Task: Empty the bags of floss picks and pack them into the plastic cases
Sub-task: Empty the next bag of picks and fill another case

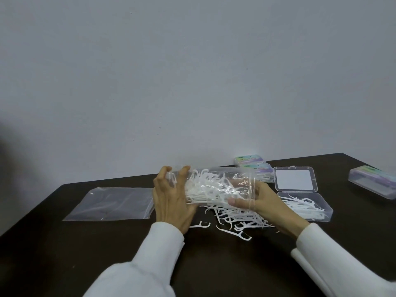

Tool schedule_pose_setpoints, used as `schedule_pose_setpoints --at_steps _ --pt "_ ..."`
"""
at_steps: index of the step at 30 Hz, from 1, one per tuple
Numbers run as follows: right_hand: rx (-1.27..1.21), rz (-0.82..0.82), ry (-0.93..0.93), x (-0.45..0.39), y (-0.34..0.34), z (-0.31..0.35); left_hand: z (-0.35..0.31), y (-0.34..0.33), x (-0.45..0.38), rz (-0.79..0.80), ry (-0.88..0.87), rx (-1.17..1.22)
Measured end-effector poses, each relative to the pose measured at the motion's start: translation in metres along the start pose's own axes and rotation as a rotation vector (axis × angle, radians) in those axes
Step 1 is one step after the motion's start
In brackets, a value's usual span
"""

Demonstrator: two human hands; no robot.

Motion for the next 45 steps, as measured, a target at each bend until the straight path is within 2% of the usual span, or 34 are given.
schedule_pose_setpoints --at_steps 6,12,15,19,29,31,34,41,45 --pt "0.199 0.003 0.016 -0.001 -0.001 -0.003 -0.01 -0.003 0.002 0.018 -0.12 -0.298" --pt "0.28 -0.013 0.06 0.0 -0.003 0.001 -0.011 -0.005 0.004 0.003 -0.234 -0.325" --pt "0.284 0.035 0.054 -0.001 -0.005 0.0 -0.011 -0.006 0.004 0.016 -0.266 -0.344" --pt "0.423 0.031 0.043 0.001 -0.009 -0.002 -0.015 -0.007 0.005 0.027 -0.32 -0.394" --pt "0.616 0.123 0.083 0.0 -0.012 -0.004 -0.015 -0.008 0.006 0.02 -0.348 -0.41" --pt "0.628 0.114 0.098 0.001 -0.01 -0.005 -0.012 -0.008 0.005 0.022 -0.341 -0.422" --pt "0.519 0.02 0.116 0.001 -0.004 -0.008 -0.004 -0.007 0.003 0.01 -0.298 -0.438" --pt "0.528 -0.117 0.203 -0.003 0.006 -0.008 0.019 -0.004 -0.002 -0.026 -0.106 -0.449" --pt "0.464 -0.165 0.158 -0.004 0.013 -0.006 0.029 -0.001 -0.004 -0.032 -0.024 -0.467"
Point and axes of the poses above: each hand's wrist, its own x-axis away from the middle knuckle, its own y-axis out of the back of the hand, z = x × y, the point moved 2 cm from there along -x, towards the middle knuckle, and after that the axes turned 2 degrees about z, right-handed, at the moved point
